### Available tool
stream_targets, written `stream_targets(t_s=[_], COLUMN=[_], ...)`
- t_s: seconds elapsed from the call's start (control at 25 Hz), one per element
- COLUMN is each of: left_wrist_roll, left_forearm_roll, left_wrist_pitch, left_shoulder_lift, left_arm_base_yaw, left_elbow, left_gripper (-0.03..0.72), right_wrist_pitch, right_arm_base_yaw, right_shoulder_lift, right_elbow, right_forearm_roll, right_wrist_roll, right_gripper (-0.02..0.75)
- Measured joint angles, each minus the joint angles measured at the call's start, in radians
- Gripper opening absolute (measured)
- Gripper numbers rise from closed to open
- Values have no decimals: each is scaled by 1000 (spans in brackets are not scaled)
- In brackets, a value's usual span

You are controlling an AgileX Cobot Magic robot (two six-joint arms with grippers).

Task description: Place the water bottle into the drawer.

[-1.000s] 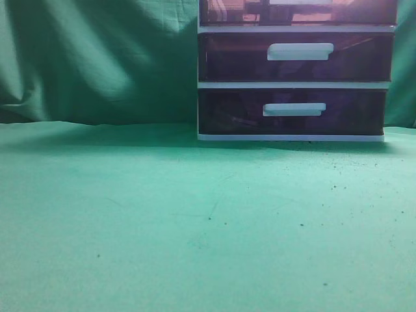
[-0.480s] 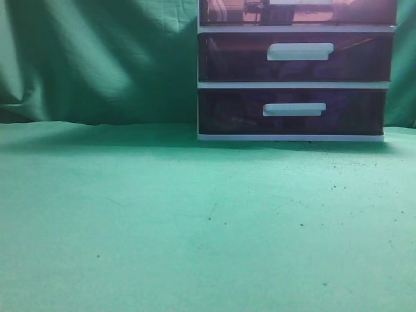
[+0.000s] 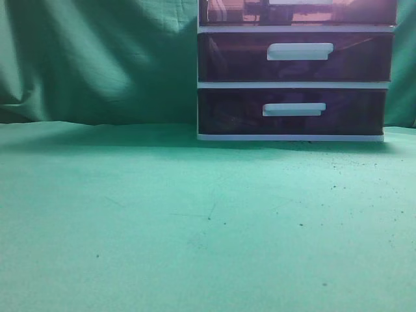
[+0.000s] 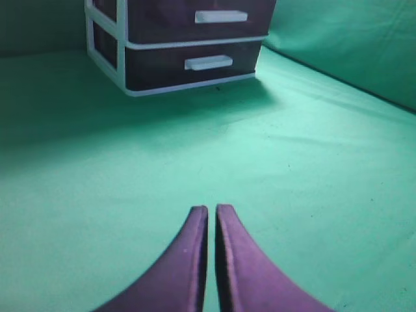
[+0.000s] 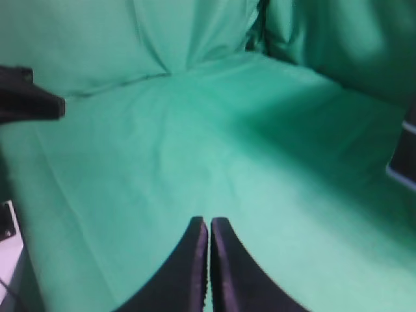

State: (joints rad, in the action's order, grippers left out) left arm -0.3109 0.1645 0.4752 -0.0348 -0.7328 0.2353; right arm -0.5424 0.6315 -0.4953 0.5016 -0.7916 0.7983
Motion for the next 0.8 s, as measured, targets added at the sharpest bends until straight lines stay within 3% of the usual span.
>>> stream_targets(t_s=[0.28, 0.48, 0.64, 0.8], left_wrist_roll=[-2, -2, -2, -2], left_forearm_roll=[0, 0, 0, 0], left_wrist_pitch=[16, 19, 19, 19], left_shoulder_lift=[0, 0, 0, 0], left_arm_base_yaw=[0, 0, 0, 0], left_elbow=[-2, -4, -4, -4], left_gripper=[0, 0, 0, 0], right_wrist_pitch=[54, 40, 35, 162], right_arm_base_yaw=[0, 0, 0, 0], right_shoulder_lift=[110, 114, 114, 114], right_elbow=[0, 0, 0, -15], right_forearm_roll=[-16, -127, -142, -116], right_wrist_roll=[6, 3, 7, 7], right_gripper=[0, 0, 0, 0])
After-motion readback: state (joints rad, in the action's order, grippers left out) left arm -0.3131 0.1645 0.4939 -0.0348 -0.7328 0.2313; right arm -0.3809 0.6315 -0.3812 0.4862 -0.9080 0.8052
